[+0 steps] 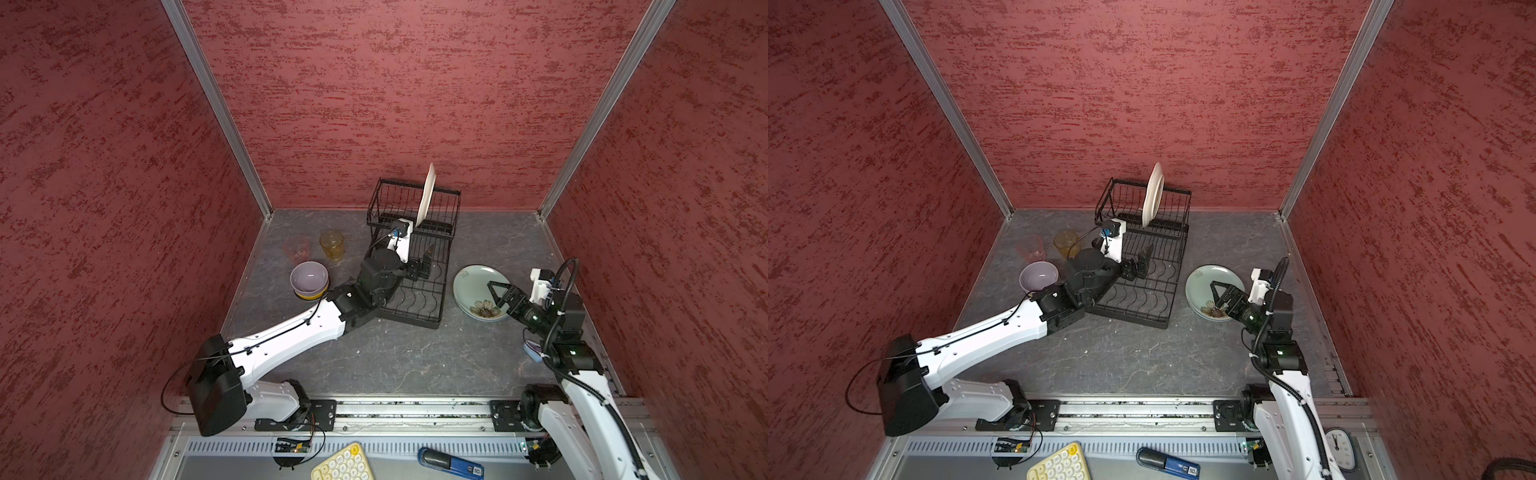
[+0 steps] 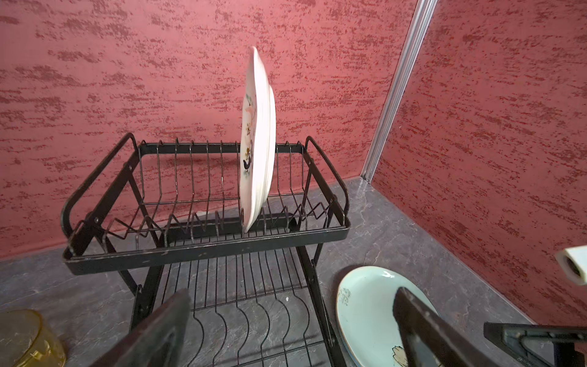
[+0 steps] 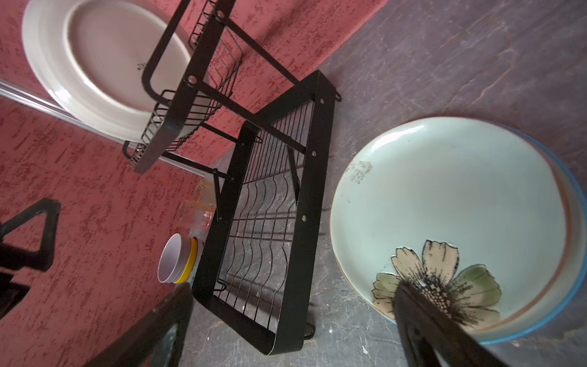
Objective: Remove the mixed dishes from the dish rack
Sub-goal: 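Reach the left gripper to the white plate in the rack while the right opens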
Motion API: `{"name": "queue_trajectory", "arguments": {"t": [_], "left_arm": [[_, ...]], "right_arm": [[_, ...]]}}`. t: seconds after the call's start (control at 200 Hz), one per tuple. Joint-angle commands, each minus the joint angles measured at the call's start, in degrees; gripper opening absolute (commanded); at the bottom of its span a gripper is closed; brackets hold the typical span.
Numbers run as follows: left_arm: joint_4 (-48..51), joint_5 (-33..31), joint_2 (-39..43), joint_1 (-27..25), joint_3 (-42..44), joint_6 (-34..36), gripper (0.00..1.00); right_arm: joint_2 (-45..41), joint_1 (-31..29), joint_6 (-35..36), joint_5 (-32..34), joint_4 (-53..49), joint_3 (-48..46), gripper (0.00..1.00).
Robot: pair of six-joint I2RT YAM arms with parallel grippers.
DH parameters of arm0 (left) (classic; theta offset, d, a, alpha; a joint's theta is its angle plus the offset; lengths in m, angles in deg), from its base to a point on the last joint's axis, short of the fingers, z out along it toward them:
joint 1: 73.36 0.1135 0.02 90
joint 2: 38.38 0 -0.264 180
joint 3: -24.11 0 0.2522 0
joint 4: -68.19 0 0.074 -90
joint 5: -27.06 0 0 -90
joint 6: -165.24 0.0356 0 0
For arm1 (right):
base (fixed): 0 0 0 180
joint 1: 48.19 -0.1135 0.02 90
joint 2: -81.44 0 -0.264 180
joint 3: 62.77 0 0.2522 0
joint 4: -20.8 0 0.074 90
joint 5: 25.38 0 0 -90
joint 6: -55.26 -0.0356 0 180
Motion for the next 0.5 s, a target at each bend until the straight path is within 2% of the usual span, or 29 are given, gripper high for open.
{"name": "queue_trajectory", "arguments": {"t": [0.0, 0.271, 0.496], "left_arm": [[3.09, 3.96, -1.23, 1.86, -3.09, -2.16, 1.0], [5.91, 17.89, -3.8, 10.04, -8.83, -8.8, 1.0], [7.67, 23.76, -8.02, 12.46, -14.19, -9.24, 1.0]], "right_arm": [[-1.42, -0.24, 0.05, -3.61, 2.97, -1.02, 0.99], [-2.7, -0.23, -0.03, -3.42, 2.6, -2.87, 0.99], [-2.15, -0.26, -0.22, -3.52, 4.59, -5.09, 0.99]]}}
